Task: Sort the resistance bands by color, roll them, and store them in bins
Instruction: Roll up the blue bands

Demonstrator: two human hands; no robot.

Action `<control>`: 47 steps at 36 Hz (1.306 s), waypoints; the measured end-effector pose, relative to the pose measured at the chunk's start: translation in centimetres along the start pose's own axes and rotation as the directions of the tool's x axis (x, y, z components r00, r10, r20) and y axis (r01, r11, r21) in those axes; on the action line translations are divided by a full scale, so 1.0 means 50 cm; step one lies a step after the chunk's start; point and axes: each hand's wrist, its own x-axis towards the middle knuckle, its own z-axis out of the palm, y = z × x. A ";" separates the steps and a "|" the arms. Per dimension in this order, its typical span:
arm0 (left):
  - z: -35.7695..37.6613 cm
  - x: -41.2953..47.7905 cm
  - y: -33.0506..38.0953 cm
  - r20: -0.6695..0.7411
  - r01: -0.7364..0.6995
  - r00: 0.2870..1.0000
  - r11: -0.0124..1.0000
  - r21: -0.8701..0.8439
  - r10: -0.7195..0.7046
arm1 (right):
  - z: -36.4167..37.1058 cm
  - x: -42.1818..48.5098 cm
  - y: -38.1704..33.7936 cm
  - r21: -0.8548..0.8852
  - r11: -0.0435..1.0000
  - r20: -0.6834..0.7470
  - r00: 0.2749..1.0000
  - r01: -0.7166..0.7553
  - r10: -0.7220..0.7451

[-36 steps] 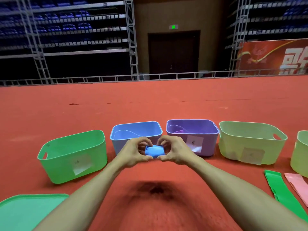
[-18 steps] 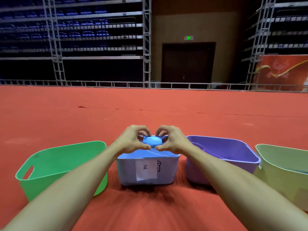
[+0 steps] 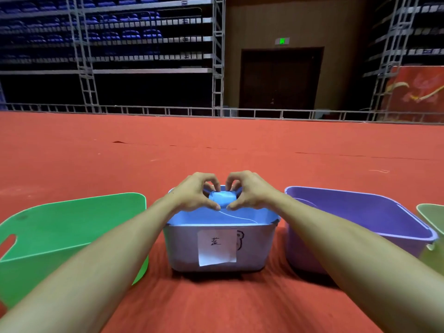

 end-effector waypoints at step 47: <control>0.500 -0.514 0.524 0.482 -0.081 0.876 0.988 0.129 0.009 | -0.196 -0.887 0.104 -0.253 0.856 0.149 0.856 -0.451 0.495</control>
